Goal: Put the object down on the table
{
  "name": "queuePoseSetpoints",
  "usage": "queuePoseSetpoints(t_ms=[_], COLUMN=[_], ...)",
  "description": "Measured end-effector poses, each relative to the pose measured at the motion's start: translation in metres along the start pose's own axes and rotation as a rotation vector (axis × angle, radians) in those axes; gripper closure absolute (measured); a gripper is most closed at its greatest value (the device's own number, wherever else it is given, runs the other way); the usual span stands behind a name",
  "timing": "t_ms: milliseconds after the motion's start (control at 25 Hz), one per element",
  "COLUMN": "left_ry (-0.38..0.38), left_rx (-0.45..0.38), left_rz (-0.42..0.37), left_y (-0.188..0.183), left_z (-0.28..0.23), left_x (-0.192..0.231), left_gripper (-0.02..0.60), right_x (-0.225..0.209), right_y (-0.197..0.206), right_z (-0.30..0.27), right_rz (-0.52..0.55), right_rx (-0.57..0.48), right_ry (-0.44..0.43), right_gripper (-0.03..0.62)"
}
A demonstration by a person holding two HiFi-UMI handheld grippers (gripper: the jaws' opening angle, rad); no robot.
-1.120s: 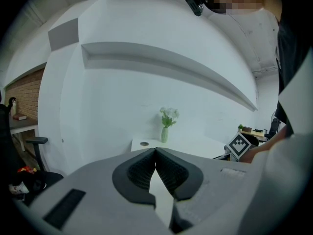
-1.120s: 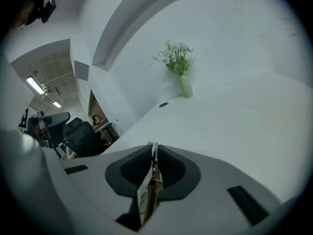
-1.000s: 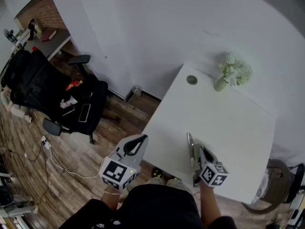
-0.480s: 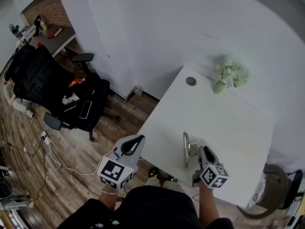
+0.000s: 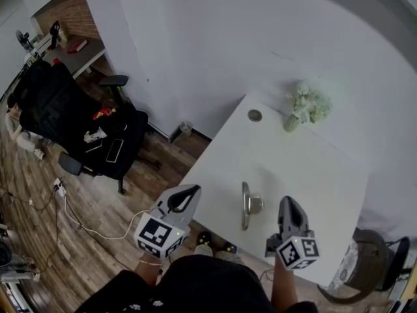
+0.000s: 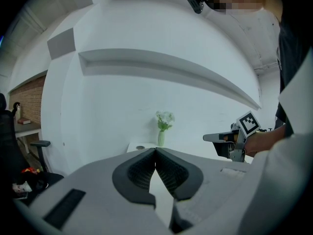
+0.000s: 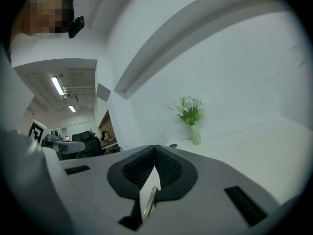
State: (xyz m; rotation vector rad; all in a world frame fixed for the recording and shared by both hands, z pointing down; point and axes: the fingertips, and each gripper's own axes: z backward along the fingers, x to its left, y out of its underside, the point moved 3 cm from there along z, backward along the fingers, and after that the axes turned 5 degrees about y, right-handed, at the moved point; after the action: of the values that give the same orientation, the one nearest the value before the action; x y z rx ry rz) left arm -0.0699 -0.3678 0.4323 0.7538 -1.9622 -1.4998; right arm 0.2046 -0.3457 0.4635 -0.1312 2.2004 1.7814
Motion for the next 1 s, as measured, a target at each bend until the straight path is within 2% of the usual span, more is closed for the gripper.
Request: queuePoseSetpoints(t_ms=[280, 1000], left_ry=[0.006, 0.009], left_rx=[0.004, 0.023], left_rz=[-0.007, -0.009], left_y=[-0.003, 0.001], left_z=[-0.006, -0.01], left_x=[-0.014, -0.017], left_gripper=[0.586, 0.586], right_x=[0.005, 0.007], right_y=[-0.016, -0.014], right_z=[0.01, 0.008], right_rz=[0.027, 0.06], right_rx=[-0.027, -0.017], right_ry=[-0.057, -0.068], right_gripper=[0.595, 0.597])
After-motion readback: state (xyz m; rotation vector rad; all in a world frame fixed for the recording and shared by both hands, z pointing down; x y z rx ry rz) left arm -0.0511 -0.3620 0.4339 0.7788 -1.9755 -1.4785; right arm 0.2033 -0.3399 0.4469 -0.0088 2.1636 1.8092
